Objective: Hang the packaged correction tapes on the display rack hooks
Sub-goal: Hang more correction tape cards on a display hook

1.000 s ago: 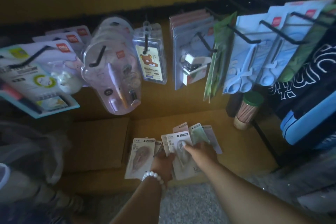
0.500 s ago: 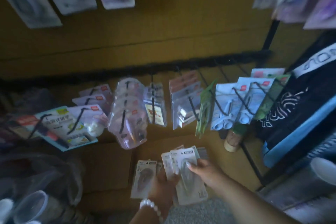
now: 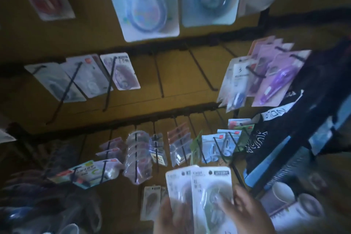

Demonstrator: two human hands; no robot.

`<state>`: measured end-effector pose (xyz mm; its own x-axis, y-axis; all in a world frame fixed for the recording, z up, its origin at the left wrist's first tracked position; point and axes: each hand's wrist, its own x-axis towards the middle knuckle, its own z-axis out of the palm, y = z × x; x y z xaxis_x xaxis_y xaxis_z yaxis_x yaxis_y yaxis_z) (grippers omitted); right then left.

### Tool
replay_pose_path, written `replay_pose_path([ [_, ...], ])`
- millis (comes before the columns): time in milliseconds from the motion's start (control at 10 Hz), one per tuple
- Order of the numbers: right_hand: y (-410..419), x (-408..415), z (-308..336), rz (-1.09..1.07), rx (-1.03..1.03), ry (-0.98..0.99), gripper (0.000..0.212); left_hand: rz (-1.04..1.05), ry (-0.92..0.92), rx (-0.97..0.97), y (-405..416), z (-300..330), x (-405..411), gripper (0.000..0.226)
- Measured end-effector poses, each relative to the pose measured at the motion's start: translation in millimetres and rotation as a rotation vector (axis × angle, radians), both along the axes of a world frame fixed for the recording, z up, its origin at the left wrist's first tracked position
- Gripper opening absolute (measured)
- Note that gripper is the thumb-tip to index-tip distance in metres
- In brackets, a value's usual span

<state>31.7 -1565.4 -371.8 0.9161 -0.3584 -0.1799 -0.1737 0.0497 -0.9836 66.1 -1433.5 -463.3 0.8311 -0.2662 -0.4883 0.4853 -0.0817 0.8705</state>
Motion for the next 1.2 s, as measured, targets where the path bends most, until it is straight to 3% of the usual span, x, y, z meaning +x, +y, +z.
replay_pose_path([
  [100, -7.8, 2.3, 45.5, -0.058, -0.019, -0.123, 0.074, 0.09, -0.319, -0.001, 14.6, 124.1, 34.2, 0.022],
  [200, -15.8, 9.6, 100.6, -0.097, -0.018, -0.222, 0.045, 0.168, -0.365, -0.121, 8.6, 161.3, 31.5, 0.02],
  [300, -23.8, 21.7, 131.4, -0.137, -0.044, -0.224, 0.025, 0.187, -0.359, -0.108, 9.6, 179.8, 32.9, 0.032],
  [500, -29.1, 42.3, 146.9, -0.167, -0.138, -0.16, 0.022, 0.179, -0.304, -0.192, 4.6, 202.3, 31.7, 0.025],
  [700, -31.0, 55.5, 140.2, -0.162, -0.163, -0.115, 0.02, 0.178, -0.311, -0.131, 9.7, 205.7, 25.3, 0.011],
  [900, -31.0, 63.7, 133.4, -0.158, -0.216, -0.117, 0.055, 0.213, -0.332, -0.084, 21.7, 200.7, 23.4, 0.037],
  [1200, -28.2, 91.8, 132.2, -0.172, -0.263, -0.037, 0.044, 0.274, -0.307, -0.098, 25.3, 206.7, 22.6, 0.048],
])
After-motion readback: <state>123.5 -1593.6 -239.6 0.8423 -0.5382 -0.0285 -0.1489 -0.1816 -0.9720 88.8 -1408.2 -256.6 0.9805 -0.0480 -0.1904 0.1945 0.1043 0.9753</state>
